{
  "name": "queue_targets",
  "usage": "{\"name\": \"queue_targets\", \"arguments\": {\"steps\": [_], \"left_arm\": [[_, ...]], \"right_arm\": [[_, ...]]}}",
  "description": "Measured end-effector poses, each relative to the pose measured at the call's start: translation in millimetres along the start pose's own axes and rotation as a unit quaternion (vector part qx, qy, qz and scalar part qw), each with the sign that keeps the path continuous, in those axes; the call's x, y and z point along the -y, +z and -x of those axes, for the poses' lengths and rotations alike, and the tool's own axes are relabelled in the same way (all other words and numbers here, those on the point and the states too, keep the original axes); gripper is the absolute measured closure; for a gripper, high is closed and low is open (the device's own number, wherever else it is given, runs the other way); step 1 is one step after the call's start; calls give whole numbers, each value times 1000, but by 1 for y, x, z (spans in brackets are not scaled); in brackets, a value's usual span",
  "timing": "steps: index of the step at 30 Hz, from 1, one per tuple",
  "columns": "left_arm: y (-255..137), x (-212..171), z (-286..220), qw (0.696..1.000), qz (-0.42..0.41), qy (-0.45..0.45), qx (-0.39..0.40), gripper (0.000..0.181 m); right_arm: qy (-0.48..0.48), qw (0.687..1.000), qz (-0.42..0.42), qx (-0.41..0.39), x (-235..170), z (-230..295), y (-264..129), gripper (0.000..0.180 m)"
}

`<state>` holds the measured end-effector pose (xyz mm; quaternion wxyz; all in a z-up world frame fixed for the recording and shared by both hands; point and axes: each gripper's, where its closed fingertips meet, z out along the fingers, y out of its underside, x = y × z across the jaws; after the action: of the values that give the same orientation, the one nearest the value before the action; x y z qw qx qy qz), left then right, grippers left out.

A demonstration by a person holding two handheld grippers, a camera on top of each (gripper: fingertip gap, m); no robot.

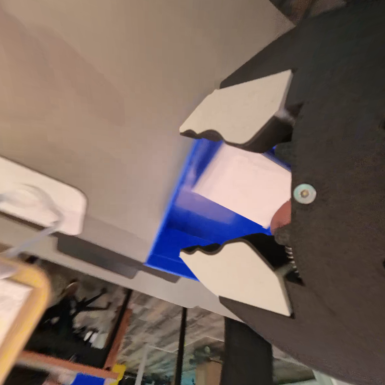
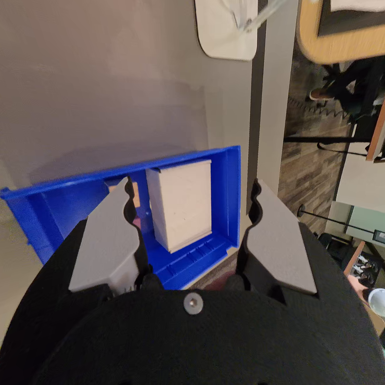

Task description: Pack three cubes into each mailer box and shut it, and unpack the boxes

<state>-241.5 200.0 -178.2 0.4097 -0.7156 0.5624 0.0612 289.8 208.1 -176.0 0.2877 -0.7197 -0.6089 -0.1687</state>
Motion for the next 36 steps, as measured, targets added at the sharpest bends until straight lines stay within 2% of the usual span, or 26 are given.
{"name": "queue_targets", "arguments": {"steps": [4, 9, 17, 19, 21, 24, 25, 27, 29, 32, 36], "left_arm": [[9, -75, 5, 989, 118, 51, -70, 67], [35, -132, -9, 964, 203, 79, -151, 47], [51, -155, -15, 938, 228, 49, -258, 56], [55, -154, -15, 938, 220, 39, -266, 57], [61, -150, -11, 942, 209, 5, -261, 66], [67, -152, -3, 944, 212, -24, -251, 66], [67, -153, -3, 943, 219, -21, -251, 65], [66, -164, -9, 931, 259, 2, -258, 48], [70, -172, -11, 923, 286, 24, -257, 42], [72, -177, -5, 912, 319, 77, -246, 52], [72, -176, -4, 915, 309, 67, -251, 53]], "right_arm": [[1, 999, -39, 10, 26, 22, -9, 71], [-5, 999, -41, 27, 38, 44, -4, 72], [-4, 998, -50, 37, 49, 59, -3, 73], [-4, 998, -49, 38, 49, 61, -1, 74], [-6, 998, -46, 40, 49, 63, 1, 74], [-5, 998, -48, 41, 52, 65, 3, 76], [-6, 998, -49, 41, 53, 65, 3, 76], [-9, 998, -51, 39, 57, 66, 2, 76], [-10, 997, -58, 39, 63, 67, 1, 77], [-15, 997, -60, 37, 68, 69, 0, 79], [-19, 997, -63, 36, 73, 71, 0, 79]]}}
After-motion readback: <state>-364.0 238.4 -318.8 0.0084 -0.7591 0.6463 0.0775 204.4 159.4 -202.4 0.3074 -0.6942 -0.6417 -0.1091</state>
